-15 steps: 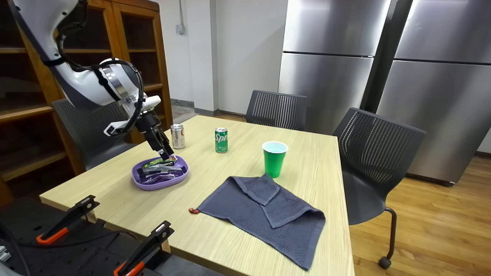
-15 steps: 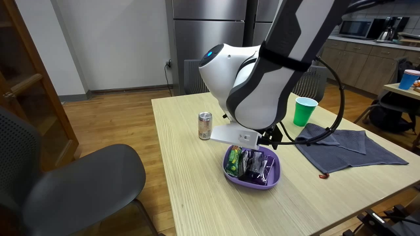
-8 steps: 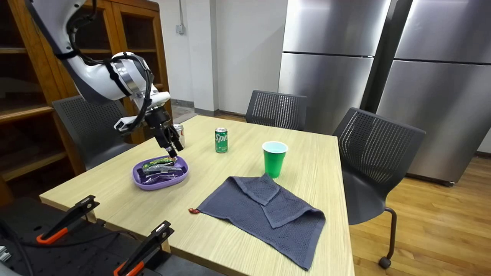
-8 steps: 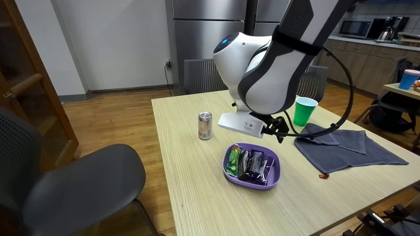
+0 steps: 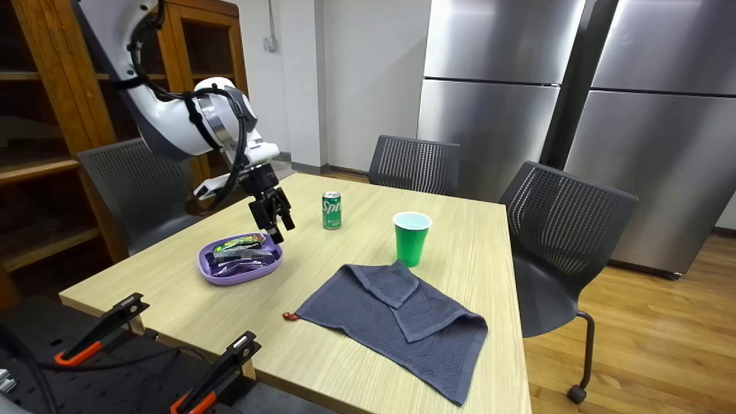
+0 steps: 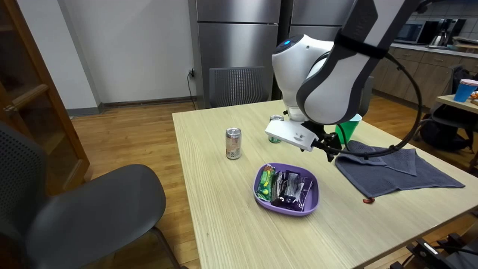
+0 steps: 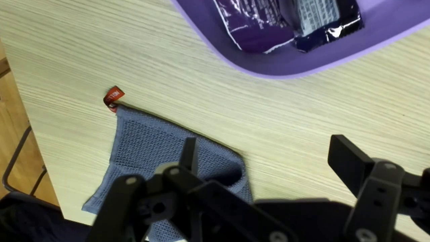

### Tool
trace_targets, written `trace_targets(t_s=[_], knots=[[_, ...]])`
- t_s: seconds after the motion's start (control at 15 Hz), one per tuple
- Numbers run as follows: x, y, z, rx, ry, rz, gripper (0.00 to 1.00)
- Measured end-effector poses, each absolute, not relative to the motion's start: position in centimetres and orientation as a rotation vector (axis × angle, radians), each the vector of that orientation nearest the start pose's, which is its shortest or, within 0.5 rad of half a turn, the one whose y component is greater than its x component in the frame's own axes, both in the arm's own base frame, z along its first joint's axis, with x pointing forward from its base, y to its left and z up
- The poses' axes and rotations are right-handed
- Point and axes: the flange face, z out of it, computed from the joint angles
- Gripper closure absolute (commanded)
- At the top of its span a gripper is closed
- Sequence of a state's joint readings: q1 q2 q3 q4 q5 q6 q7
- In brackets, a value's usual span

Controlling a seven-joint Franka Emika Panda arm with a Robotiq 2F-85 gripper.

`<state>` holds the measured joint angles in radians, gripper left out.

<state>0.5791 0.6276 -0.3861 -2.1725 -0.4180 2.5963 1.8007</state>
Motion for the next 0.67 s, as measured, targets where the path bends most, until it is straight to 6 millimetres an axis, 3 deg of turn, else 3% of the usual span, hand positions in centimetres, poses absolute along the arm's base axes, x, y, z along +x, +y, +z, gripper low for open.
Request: trace_targets(t_s=[0.67], knots=[[51.7, 2.0, 10.1, -2.697, 2.074, -0.412, 0.00]])
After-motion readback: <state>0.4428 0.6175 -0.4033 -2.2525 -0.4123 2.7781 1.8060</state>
